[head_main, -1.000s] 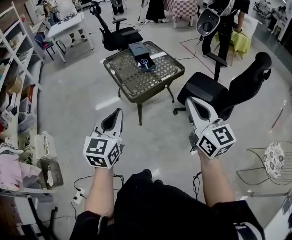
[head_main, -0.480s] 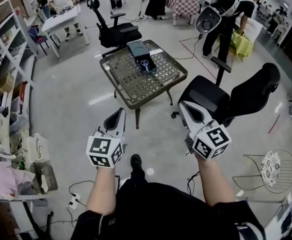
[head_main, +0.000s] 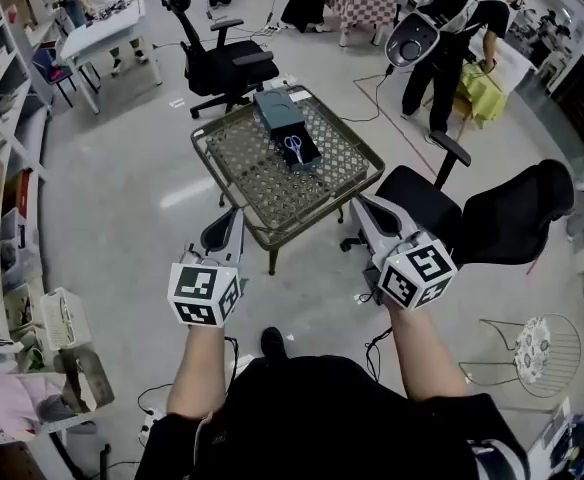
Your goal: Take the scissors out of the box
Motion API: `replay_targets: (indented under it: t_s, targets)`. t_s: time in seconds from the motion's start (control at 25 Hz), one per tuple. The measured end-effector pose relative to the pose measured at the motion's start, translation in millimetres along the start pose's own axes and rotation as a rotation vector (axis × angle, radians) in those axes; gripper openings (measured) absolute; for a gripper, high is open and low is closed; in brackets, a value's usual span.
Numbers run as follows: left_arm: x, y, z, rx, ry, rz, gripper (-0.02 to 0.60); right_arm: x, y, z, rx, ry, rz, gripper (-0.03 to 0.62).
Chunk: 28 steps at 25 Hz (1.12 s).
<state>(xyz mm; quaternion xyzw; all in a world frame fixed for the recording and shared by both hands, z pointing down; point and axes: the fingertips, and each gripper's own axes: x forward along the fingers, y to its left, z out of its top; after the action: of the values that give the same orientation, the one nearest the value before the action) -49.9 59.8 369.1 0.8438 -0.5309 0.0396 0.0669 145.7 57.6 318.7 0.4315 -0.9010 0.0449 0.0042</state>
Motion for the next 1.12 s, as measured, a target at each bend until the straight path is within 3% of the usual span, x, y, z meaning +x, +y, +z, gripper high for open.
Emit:
replay_targets:
  t_s: [0.48,0.84,1.12]
  targets:
    - [72,65,6,0.001,0.034,-0.029,0.0,99,-43,-11,0.055,0.019,-0.017,0.012]
    - [156,102,-1,0.026,0.083,-0.023,0.0,179,-113,-42,0.117,0.036,0.0,0.012]
    - [247,128,-3,-0.007,0.156,0.012,0.0,256,-183,-64,0.172,0.109,0.06,0.012]
